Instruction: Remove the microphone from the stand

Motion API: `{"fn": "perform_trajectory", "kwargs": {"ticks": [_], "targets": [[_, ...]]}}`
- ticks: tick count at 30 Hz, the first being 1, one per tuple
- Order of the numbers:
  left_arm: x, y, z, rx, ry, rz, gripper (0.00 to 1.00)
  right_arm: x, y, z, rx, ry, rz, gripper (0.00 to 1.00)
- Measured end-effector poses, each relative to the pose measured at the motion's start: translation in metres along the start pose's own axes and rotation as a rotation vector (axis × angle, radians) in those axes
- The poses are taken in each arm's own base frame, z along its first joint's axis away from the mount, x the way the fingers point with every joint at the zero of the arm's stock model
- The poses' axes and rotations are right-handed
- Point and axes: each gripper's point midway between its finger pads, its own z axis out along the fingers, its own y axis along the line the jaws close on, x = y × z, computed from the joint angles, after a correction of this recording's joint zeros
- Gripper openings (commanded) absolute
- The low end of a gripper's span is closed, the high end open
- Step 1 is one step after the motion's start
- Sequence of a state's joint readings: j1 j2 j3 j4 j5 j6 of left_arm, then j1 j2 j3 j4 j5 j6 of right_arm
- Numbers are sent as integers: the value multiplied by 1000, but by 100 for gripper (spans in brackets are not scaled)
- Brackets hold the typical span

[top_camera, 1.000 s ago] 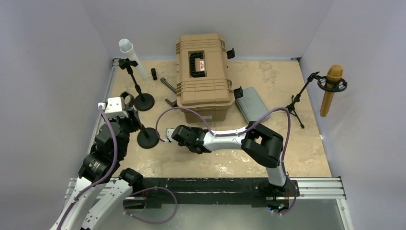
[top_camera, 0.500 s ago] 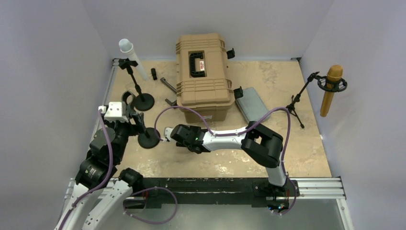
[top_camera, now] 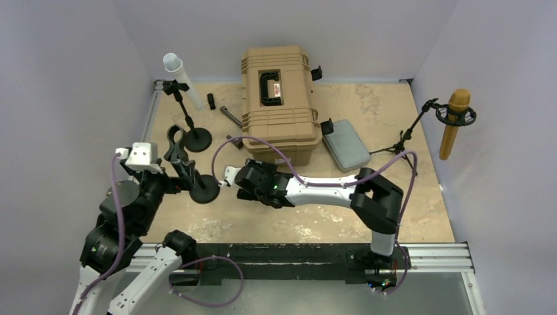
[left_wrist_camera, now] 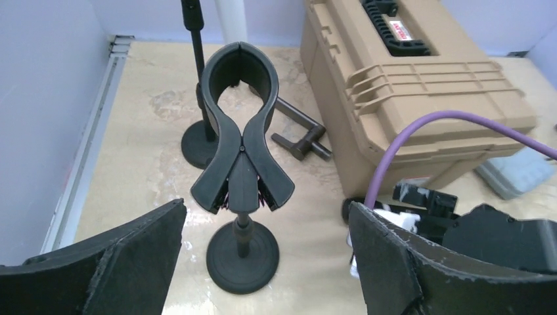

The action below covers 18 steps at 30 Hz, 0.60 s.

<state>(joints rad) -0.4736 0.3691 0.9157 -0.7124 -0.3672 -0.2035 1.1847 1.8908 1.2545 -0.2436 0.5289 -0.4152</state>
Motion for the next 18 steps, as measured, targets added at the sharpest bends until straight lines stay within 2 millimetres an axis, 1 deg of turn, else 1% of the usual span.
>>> {"fn": "perform_trajectory", "kwargs": {"ticks": [2,4,6,8,12,13,15,18], "targets": [[-17,-2,-14,14,4,-44,93,-11,-9,-14,12,-42,37,77],[-35,-3,-26,23,12,-76,93,-23,-18,-30,24,-91,87,81],[-54,-4,-37,27,11,-116,93,-35,-25,-44,28,-141,149,82],[-64,-4,-44,27,18,-136,92,-47,-28,-56,17,-191,221,82],[-65,-2,-53,17,38,-161,91,-72,-27,-78,-65,-295,415,83],[-65,-1,-54,15,39,-165,91,-82,-27,-87,-102,-332,477,84],[-63,1,-56,11,41,-170,91,-105,-28,-106,-178,-411,593,87],[-63,3,-62,10,20,-191,90,-154,-38,-149,-337,-591,792,91]]}}
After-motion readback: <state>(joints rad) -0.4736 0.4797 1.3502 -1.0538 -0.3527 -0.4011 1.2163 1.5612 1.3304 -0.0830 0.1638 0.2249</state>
